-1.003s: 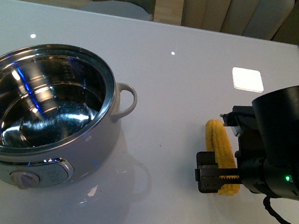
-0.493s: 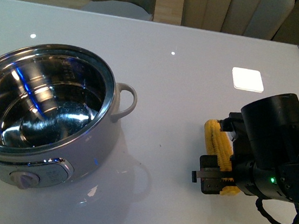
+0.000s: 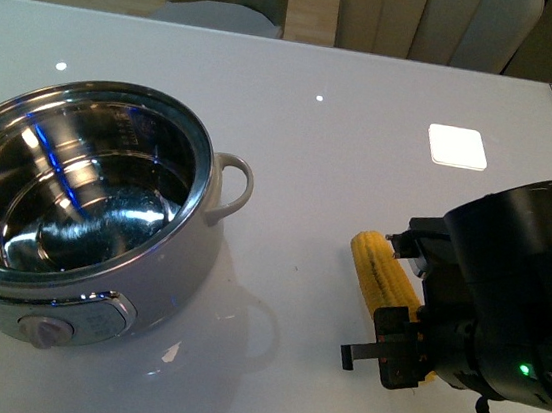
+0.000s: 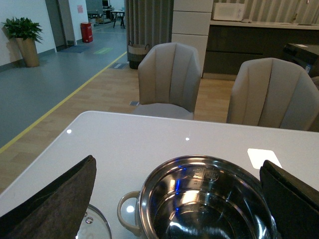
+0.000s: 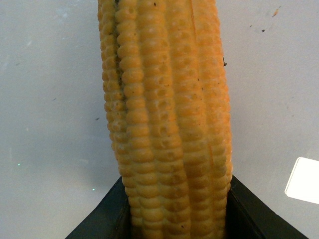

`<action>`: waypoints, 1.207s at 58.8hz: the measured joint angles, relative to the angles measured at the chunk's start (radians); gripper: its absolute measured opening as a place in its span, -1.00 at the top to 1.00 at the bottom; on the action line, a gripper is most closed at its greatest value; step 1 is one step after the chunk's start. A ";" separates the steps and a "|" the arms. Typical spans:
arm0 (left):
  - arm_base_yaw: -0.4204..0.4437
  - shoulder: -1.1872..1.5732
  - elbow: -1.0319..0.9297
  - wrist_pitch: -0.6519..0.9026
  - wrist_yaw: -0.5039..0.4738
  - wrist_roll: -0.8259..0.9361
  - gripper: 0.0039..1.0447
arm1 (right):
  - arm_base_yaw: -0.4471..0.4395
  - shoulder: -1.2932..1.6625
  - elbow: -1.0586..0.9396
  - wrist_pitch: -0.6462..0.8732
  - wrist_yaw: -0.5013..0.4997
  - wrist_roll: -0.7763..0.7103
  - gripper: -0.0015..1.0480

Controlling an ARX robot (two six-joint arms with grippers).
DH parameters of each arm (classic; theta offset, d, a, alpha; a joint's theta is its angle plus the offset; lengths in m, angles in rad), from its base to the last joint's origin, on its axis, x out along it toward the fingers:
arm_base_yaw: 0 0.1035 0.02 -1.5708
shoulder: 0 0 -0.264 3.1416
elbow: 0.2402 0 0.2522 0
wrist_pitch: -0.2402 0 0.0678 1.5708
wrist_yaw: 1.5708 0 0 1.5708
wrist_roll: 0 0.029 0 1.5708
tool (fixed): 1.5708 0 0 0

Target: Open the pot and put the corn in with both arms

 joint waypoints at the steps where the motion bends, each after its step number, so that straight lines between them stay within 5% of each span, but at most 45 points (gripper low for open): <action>1: 0.000 0.000 0.000 0.000 0.000 0.000 -0.87 | 0.004 -0.022 -0.012 -0.003 -0.009 0.002 0.27; 31: 0.000 0.000 0.000 0.000 0.000 0.000 -0.87 | 0.167 -0.509 0.051 -0.270 -0.097 0.202 0.25; 71: 0.000 0.000 0.000 0.000 0.000 0.000 -0.87 | 0.311 -0.171 0.525 -0.386 -0.139 0.540 0.18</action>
